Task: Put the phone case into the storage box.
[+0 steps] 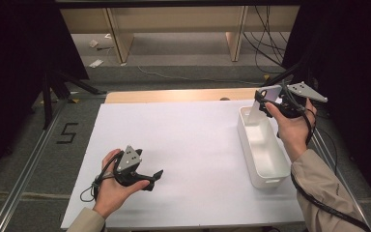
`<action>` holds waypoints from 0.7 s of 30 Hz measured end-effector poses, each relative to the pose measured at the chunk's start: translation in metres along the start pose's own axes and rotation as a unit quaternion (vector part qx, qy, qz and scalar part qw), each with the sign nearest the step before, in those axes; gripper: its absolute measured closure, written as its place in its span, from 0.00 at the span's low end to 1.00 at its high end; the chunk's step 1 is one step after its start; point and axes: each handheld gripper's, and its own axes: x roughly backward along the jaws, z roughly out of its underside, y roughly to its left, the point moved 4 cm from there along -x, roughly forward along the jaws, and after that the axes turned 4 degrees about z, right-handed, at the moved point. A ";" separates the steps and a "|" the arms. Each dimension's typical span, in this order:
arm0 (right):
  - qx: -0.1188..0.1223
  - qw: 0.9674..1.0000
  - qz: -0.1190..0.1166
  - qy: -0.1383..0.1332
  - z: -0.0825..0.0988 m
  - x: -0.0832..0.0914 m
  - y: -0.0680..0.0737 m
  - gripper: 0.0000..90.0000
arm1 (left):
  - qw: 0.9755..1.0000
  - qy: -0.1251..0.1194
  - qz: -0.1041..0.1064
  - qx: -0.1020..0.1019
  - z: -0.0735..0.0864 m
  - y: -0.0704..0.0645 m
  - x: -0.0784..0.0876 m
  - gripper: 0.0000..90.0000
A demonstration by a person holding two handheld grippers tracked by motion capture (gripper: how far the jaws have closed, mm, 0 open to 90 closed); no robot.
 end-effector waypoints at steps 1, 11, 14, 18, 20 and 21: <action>0.001 1.000 0.000 0.000 0.000 0.000 0.000 0.20 | 1.000 0.000 0.000 0.000 0.000 0.000 0.000 0.00; 0.001 1.000 0.003 0.002 0.001 -0.003 -0.003 0.20 | 1.000 0.000 0.000 0.000 0.000 0.000 0.000 0.00; 0.000 1.000 0.004 0.005 0.002 -0.004 -0.003 0.20 | 1.000 -0.001 0.000 0.000 0.000 0.000 -0.001 0.00; 0.000 1.000 0.005 0.005 0.003 -0.005 -0.004 0.20 | 1.000 0.000 0.001 0.000 0.000 0.000 -0.001 0.00; 0.001 1.000 0.006 0.006 0.003 -0.006 -0.004 0.20 | 1.000 0.001 0.001 0.000 0.000 0.000 -0.001 0.00; 0.001 1.000 0.006 0.007 0.003 -0.006 -0.005 0.20 | 1.000 0.002 0.001 -0.001 0.000 0.000 -0.001 0.00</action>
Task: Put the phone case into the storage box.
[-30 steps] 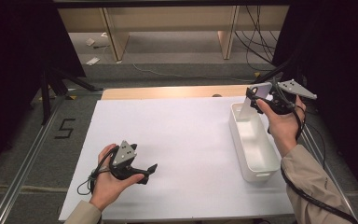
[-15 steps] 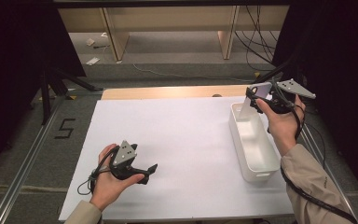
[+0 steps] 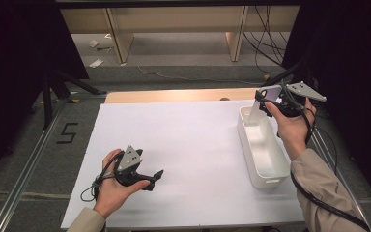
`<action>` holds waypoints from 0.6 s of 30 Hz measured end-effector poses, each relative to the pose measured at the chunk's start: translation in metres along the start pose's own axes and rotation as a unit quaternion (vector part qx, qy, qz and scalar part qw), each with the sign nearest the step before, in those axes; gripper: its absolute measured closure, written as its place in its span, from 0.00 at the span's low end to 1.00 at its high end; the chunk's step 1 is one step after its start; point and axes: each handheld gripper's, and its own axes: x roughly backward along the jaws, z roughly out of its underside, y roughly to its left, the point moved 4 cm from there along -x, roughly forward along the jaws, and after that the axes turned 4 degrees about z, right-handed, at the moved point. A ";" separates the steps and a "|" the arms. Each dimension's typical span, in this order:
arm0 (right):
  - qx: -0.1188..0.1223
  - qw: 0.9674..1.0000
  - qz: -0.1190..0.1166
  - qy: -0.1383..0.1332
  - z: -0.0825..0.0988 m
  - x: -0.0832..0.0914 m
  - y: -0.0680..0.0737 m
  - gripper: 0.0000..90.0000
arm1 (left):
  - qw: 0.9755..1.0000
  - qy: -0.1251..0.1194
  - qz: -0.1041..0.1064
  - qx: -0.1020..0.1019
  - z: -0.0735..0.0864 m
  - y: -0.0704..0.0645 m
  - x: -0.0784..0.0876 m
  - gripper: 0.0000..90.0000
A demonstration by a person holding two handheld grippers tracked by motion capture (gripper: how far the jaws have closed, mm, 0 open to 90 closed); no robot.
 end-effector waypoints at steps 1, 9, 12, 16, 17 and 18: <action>-0.001 1.000 -0.001 -0.001 0.000 -0.001 0.000 0.20 | 1.000 0.000 0.000 0.000 0.000 0.000 0.000 0.00; 0.000 1.000 0.002 0.004 0.002 -0.003 -0.002 0.20 | 1.000 0.000 -0.001 0.000 0.000 0.000 0.000 0.00; 0.001 1.000 0.002 0.008 0.003 -0.005 -0.002 0.20 | 1.000 0.001 0.000 0.000 0.000 0.000 0.000 0.00; 0.003 1.000 0.002 0.010 0.005 -0.008 -0.002 0.20 | 1.000 0.001 0.000 0.000 0.000 0.000 0.000 0.00; 0.006 1.000 0.003 0.010 0.005 -0.008 -0.002 0.20 | 1.000 0.001 0.000 0.000 0.000 0.000 0.000 0.00; 0.006 1.000 0.004 0.010 0.005 -0.008 -0.002 0.20 | 1.000 0.000 0.000 0.001 0.000 0.000 0.000 0.00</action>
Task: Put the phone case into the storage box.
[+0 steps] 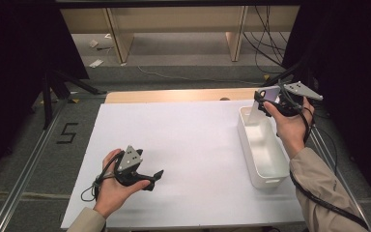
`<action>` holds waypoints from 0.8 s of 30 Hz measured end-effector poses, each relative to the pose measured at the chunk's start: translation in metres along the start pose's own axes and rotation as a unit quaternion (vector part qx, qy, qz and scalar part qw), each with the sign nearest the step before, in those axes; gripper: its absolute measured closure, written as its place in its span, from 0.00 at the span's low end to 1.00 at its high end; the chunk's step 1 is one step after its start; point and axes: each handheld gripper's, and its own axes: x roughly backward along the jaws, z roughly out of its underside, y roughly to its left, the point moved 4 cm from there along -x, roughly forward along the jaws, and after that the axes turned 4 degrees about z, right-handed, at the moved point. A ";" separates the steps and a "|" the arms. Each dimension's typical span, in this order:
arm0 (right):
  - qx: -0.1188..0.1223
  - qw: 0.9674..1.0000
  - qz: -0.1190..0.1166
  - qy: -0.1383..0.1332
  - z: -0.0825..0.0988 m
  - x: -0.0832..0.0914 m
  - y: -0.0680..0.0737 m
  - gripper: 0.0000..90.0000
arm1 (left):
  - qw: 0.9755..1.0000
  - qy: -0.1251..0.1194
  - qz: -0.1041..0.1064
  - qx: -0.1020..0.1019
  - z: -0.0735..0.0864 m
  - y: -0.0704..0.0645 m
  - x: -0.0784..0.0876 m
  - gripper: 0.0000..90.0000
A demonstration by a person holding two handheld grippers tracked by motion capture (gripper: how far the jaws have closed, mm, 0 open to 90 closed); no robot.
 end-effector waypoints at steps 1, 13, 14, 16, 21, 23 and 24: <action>-0.002 1.000 -0.002 0.002 0.000 -0.001 0.000 0.20 | 1.000 0.000 0.000 0.001 0.000 0.000 0.000 0.00; 0.000 1.000 -0.001 0.014 0.005 -0.008 0.000 0.20 | 1.000 0.001 0.000 0.000 0.000 0.000 0.000 0.00; -0.001 1.000 -0.001 0.014 0.005 -0.008 0.000 0.20 | 1.000 0.000 0.000 0.001 0.000 0.000 0.000 0.00; -0.001 1.000 -0.002 0.015 0.006 -0.009 0.000 0.20 | 1.000 0.000 0.000 0.001 0.000 0.000 0.000 0.00; 0.001 1.000 -0.002 0.018 0.007 -0.012 0.000 0.20 | 1.000 0.000 0.000 0.001 0.000 0.000 0.000 0.00; 0.002 1.000 -0.002 0.020 0.008 -0.013 0.001 0.20 | 1.000 0.000 0.000 0.001 0.000 0.000 0.000 0.00; 0.001 1.000 -0.002 0.021 0.008 -0.013 0.001 0.20 | 1.000 0.000 0.000 0.001 0.000 0.000 0.000 0.00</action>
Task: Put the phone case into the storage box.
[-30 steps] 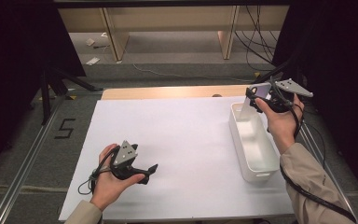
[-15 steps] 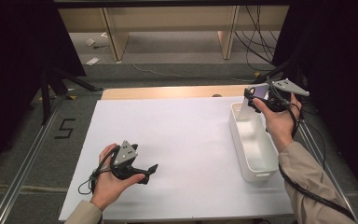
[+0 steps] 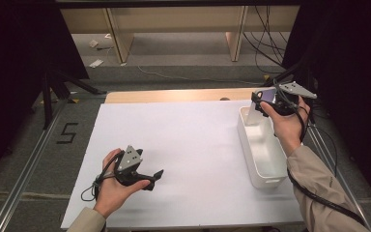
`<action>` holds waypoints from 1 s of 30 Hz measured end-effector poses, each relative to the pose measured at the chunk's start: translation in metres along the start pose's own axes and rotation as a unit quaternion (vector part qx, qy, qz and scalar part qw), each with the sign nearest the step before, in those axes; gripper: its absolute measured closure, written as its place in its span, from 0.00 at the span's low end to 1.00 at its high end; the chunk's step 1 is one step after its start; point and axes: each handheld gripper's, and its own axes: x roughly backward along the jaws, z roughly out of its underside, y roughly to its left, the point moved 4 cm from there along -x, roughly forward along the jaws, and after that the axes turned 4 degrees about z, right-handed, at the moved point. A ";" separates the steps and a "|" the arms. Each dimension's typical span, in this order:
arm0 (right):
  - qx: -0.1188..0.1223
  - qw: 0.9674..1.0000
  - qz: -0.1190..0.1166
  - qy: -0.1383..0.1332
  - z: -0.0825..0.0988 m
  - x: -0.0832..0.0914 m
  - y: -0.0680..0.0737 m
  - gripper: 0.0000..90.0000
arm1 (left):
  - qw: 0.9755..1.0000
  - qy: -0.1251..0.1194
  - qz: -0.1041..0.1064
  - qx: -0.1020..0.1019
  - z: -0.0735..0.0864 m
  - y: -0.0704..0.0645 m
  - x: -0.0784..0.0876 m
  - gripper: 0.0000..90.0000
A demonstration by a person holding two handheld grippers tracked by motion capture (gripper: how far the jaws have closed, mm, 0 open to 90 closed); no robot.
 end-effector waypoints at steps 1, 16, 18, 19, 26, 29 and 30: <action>0.001 1.000 0.000 0.001 0.000 -0.001 0.000 0.20 | 1.000 0.000 0.000 0.000 0.000 0.000 0.000 0.00; 0.001 1.000 0.001 0.010 0.004 -0.007 -0.001 0.20 | 1.000 0.000 0.000 0.000 0.000 0.000 0.000 0.00; 0.002 1.000 0.000 0.011 0.004 -0.008 -0.001 0.20 | 1.000 0.000 0.000 0.000 0.000 0.000 0.000 0.00; 0.002 1.000 -0.001 0.012 0.005 -0.008 0.000 0.20 | 1.000 0.000 0.000 0.000 0.000 0.000 0.000 0.00; 0.005 1.000 0.000 0.015 0.006 -0.012 0.001 0.20 | 1.000 0.001 0.001 -0.001 0.000 0.000 0.000 0.00; 0.005 1.000 0.000 0.018 0.007 -0.013 0.001 0.20 | 1.000 0.000 0.000 -0.001 0.000 0.000 0.000 0.00; 0.007 1.000 0.000 0.019 0.007 -0.013 0.001 0.20 | 1.000 0.000 0.001 -0.001 0.000 0.000 0.000 0.00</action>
